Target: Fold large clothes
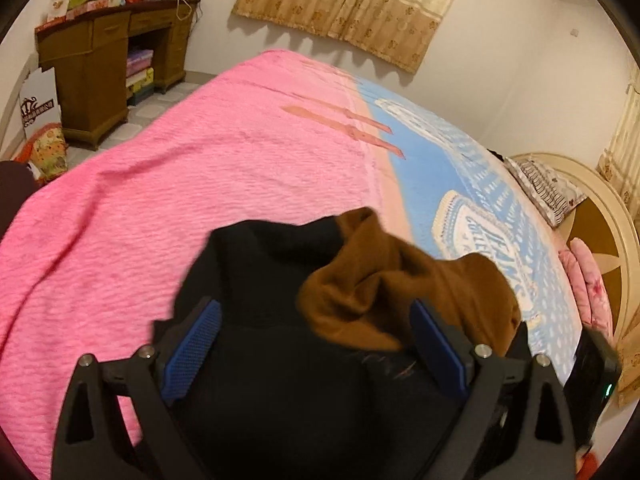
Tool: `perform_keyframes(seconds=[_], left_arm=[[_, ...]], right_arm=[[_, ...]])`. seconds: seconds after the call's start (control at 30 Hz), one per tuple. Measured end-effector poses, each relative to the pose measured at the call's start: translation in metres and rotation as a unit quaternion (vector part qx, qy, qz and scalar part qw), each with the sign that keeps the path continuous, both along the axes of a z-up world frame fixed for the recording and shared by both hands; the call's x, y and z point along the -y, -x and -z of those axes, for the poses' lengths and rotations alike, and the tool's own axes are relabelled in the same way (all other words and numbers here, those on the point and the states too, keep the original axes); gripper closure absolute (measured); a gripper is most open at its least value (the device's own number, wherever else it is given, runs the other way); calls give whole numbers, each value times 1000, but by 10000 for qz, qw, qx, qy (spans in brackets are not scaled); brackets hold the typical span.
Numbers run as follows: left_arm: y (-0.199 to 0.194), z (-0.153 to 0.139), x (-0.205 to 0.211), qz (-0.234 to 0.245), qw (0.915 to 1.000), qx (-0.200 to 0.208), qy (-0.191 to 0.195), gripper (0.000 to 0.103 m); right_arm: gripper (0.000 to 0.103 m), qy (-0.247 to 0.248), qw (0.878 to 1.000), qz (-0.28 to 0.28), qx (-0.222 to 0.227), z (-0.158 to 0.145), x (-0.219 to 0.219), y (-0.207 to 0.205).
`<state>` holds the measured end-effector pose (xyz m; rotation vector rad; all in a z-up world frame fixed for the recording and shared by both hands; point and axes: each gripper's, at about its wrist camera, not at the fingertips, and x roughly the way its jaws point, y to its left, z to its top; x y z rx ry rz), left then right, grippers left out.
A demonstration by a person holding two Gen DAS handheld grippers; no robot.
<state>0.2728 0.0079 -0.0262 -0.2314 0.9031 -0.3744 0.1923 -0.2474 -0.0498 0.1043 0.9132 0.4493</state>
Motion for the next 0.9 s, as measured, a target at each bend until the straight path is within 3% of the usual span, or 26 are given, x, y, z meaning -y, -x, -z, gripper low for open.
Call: perform_keyframes(seconds=[0.07, 0.13, 0.2, 0.27, 0.33, 0.4, 0.47, 0.57, 0.6, 0.63, 0.67, 0.8, 0.83, 0.87, 0.9], left_arm=[[-5, -2, 22, 141, 9996, 51, -224, 6], [-11, 3, 52, 215, 9962, 80, -846, 6], [-18, 12, 72, 198, 9925, -26, -1203, 6], [-26, 23, 86, 185, 9896, -160, -1417, 6], [-31, 37, 95, 80, 9816, -345, -1876, 4], [-29, 46, 96, 47, 9775, -358, -2076, 1], [-23, 49, 94, -7, 9736, -167, -2275, 0], [-22, 51, 91, -51, 9714, -91, -2371, 0], [-22, 52, 88, -173, 9687, -37, -2477, 0], [-23, 52, 88, -222, 9688, -18, -2470, 0], [-25, 53, 86, -252, 9699, -9, -2423, 0], [-27, 51, 82, -180, 9764, -74, -2153, 0], [-23, 47, 80, -68, 9781, -54, -2081, 3], [-16, 39, 75, 23, 9796, 17, -2012, 14], [-7, 29, 67, 72, 9808, 166, -1941, 17]], right_arm=[[35, -314, 9995, -52, -60, -5, 9, 6], [24, -643, 9974, -198, -270, -13, 18, 13], [24, -610, 9979, -140, -161, -29, 25, 24], [24, -846, 9958, 117, 339, -56, 44, 29], [26, -1103, 9902, 450, 726, -77, 64, 28], [43, -1173, 9859, 746, 931, -88, 75, 12], [45, -1327, 9866, 578, 753, -78, 69, -11], [51, -874, 9961, 140, 23, -30, 35, -48], [51, -542, 9979, 110, -342, 1, 22, -64], [51, -320, 9992, 254, -33, 10, 19, -67], [51, -310, 9989, 320, 117, 12, 19, -71], [49, -506, 9974, 490, -146, 7, 27, -80], [47, -475, 9976, 471, -164, 3, 28, -77], [47, -472, 9975, 491, -184, -1, 31, -73], [47, -560, 9965, 598, -176, -12, 40, -61]])
